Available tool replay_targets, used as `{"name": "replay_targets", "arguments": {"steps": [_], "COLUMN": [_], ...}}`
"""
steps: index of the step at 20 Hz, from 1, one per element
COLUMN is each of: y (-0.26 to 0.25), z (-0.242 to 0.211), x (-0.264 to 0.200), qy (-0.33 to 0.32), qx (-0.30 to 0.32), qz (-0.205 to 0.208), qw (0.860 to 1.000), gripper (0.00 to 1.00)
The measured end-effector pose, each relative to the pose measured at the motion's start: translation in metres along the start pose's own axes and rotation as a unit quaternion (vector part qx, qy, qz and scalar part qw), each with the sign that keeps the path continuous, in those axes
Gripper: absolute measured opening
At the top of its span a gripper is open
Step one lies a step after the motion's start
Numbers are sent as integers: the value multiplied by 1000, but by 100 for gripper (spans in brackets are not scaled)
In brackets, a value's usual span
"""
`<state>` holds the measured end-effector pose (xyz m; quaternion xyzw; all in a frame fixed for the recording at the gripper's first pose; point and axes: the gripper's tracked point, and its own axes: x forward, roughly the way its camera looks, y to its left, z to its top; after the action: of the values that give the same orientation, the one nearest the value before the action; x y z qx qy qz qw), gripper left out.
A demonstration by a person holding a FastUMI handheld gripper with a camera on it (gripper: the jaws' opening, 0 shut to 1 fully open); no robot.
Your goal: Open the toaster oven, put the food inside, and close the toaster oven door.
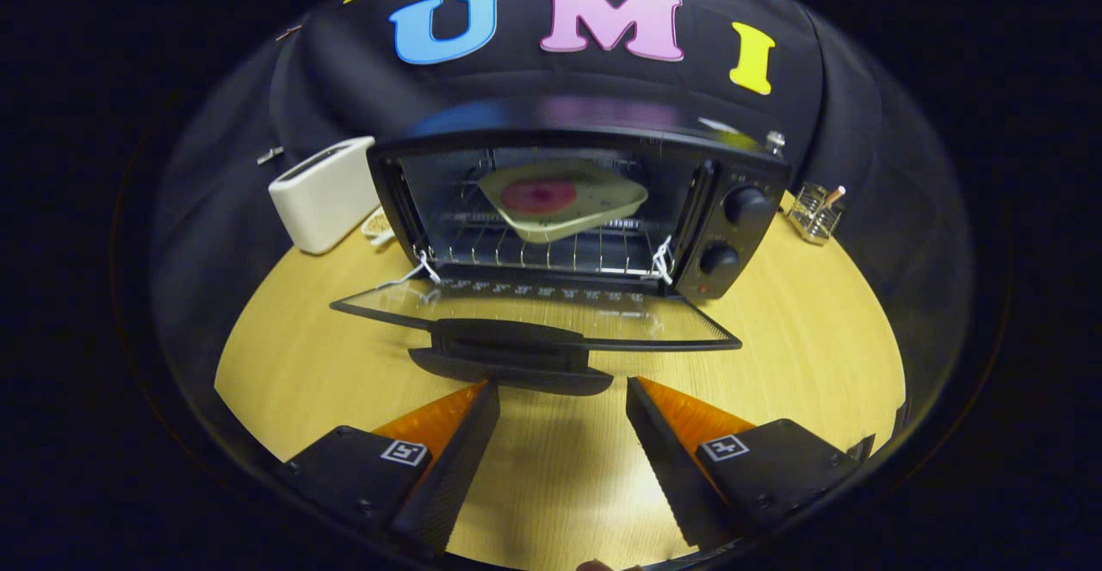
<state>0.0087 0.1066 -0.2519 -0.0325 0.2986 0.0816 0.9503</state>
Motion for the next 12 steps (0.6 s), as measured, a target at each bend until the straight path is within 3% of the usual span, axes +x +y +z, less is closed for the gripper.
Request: {"name": "replay_targets", "arguments": {"steps": [7, 12], "y": [2, -2], "z": [71, 102], "x": [10, -24], "qy": [-73, -149], "qx": [2, 4], "qz": [9, 13], "qw": [997, 989], "gripper": [98, 99]}}
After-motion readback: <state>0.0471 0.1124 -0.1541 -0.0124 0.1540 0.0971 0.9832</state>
